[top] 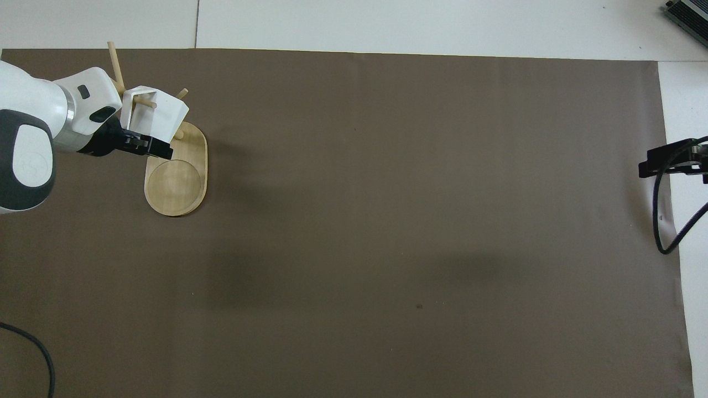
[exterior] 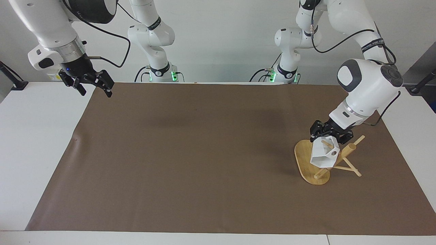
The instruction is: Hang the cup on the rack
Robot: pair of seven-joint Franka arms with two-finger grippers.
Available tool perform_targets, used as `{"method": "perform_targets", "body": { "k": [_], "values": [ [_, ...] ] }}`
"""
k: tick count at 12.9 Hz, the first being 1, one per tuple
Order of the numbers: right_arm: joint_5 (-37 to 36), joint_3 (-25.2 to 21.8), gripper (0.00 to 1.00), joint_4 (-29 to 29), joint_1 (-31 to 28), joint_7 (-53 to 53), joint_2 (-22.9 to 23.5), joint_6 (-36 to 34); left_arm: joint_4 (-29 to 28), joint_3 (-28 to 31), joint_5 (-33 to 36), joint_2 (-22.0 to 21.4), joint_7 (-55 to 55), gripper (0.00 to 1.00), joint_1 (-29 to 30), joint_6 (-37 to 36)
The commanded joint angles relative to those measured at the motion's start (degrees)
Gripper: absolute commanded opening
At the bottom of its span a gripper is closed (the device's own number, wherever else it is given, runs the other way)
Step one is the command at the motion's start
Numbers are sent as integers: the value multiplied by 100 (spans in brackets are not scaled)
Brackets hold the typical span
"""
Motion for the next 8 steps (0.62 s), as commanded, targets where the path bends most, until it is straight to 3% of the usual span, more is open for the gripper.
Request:
{"method": "perform_targets", "body": {
  "k": [1,6,7,8],
  "values": [
    [-29,30,100,-15,-67,-139,-30,89,174,-48,116,41,-109,0,106,-206],
    [-38,38,100,12,-67,-157,-92,80,183,-48,125,32,-126,0,97,-241],
    [-38,47,100,20,-67,-165,-92,80,192,-48,133,23,-126,20,89,-241],
    [14,47,100,29,-67,-218,-92,89,192,-48,133,23,-126,60,80,-207]
  ]
}}
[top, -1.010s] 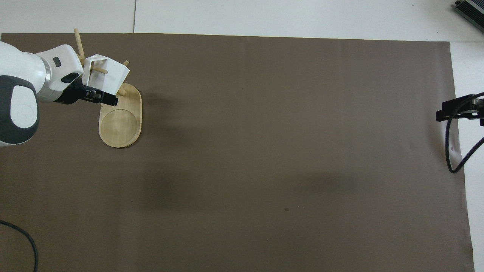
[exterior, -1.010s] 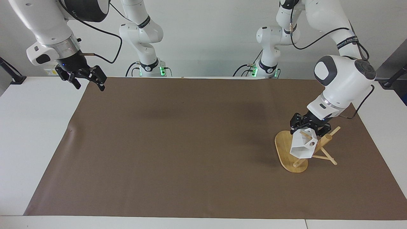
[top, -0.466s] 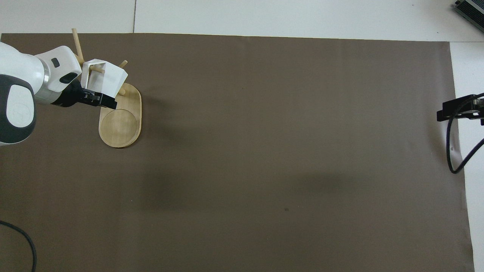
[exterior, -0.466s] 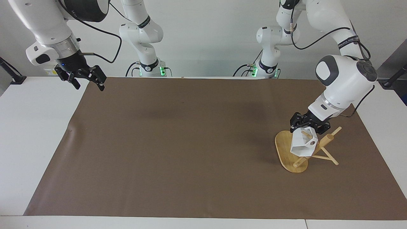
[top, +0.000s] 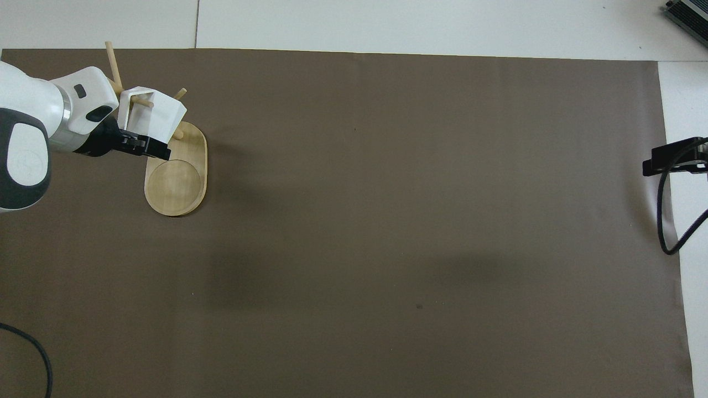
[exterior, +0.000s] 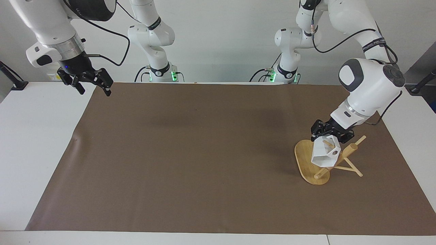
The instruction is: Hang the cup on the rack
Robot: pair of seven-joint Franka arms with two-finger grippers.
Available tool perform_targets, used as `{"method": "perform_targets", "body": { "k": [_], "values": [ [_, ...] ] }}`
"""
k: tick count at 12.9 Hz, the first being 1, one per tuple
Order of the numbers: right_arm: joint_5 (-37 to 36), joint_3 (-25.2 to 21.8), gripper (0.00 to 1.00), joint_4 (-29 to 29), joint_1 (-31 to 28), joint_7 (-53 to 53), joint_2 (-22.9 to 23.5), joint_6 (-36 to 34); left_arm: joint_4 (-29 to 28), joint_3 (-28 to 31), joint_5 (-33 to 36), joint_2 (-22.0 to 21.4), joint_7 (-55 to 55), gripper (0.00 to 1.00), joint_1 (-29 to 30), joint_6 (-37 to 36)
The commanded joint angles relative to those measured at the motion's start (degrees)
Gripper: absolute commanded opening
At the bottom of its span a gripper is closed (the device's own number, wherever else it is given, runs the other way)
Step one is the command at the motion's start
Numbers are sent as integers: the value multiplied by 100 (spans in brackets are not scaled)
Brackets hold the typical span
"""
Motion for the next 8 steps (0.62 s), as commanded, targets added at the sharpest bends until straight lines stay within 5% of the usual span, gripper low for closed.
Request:
{"method": "perform_targets", "body": {
  "k": [1,3,4,8],
  "values": [
    [58,45,100,-16,-56,-336,-54,79,202,-35,133,32,-128,72,38,-142],
    [58,36,100,-16,-56,-487,-54,79,238,-35,142,23,-285,96,12,-177],
    [58,45,100,-16,-56,-469,-71,79,246,-35,151,23,-295,100,3,-177],
    [67,36,100,-25,-30,-434,-133,79,229,-35,169,-29,-286,100,-14,-203]
  ]
}}
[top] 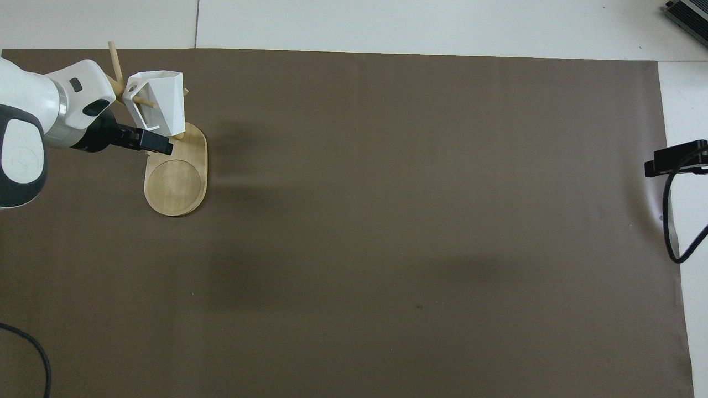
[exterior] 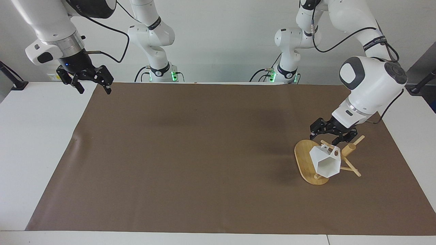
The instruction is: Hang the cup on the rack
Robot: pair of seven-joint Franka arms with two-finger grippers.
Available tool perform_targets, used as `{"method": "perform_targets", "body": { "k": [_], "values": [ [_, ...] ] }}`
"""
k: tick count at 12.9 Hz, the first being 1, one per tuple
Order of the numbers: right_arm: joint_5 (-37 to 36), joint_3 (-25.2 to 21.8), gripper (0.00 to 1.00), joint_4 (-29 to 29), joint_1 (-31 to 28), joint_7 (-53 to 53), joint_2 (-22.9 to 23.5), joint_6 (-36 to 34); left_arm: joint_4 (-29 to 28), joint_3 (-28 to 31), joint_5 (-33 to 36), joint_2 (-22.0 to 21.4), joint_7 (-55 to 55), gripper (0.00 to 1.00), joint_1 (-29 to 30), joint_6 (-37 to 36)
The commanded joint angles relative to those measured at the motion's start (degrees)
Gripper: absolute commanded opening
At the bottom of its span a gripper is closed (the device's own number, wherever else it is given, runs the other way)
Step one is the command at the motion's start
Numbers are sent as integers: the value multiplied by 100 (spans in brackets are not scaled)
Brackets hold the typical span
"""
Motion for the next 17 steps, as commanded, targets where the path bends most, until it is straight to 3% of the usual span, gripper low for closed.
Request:
{"method": "perform_targets", "body": {
  "k": [1,9,13,15,17],
  "values": [
    [59,22,100,-54,-56,-111,-71,79,96,-10,182,-89,-132,100,-23,-223],
    [59,31,100,-80,-74,-85,-71,70,-308,-10,639,-1284,-123,100,-156,-978],
    [59,23,100,-80,-74,-85,-71,79,-291,-10,919,-1609,-97,100,-6,-1444],
    [50,-30,100,-80,-91,-85,-71,87,15,-53,1305,-1715,-132,100,-76,-2048],
    [33,-39,100,-80,-92,-102,-71,236,-27,-10,1316,-1838,-45,100,3,-2096]
  ]
}}
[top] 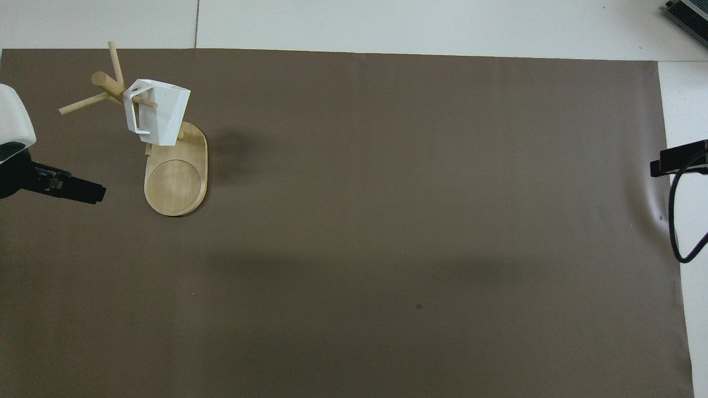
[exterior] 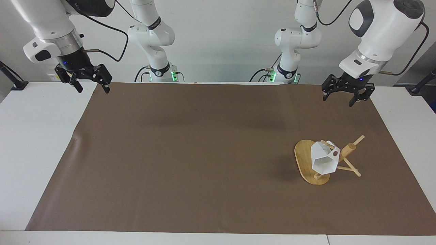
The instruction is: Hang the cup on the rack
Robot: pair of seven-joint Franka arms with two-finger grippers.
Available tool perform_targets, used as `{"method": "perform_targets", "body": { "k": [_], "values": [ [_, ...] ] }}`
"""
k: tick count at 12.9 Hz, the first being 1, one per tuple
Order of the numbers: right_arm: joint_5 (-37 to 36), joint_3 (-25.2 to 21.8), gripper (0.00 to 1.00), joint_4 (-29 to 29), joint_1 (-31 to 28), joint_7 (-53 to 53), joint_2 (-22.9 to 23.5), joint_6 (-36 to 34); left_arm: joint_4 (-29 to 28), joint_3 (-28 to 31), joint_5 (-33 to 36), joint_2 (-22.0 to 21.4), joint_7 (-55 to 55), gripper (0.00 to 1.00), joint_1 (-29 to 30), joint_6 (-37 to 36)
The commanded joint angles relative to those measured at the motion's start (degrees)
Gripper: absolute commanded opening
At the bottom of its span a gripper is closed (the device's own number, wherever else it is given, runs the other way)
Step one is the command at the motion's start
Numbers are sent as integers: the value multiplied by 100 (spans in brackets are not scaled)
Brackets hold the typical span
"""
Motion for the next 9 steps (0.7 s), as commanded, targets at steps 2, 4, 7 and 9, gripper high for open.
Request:
{"method": "perform_targets", "body": {
  "k": [2,4,7,9],
  "values": [
    [33,-24,100,-80,-82,-102,-66,202,21,-6,178,-190,-20,100,75,-279],
    [33,-50,100,-80,-82,-94,-66,202,108,-23,143,-155,-47,100,66,-340],
    [24,-85,100,-88,-82,-85,-66,211,468,-15,-58,-42,-64,100,93,-726],
    [7,-138,100,-123,-82,-137,-74,403,828,-6,-33,91,-99,100,101,-1112]
  ]
}}
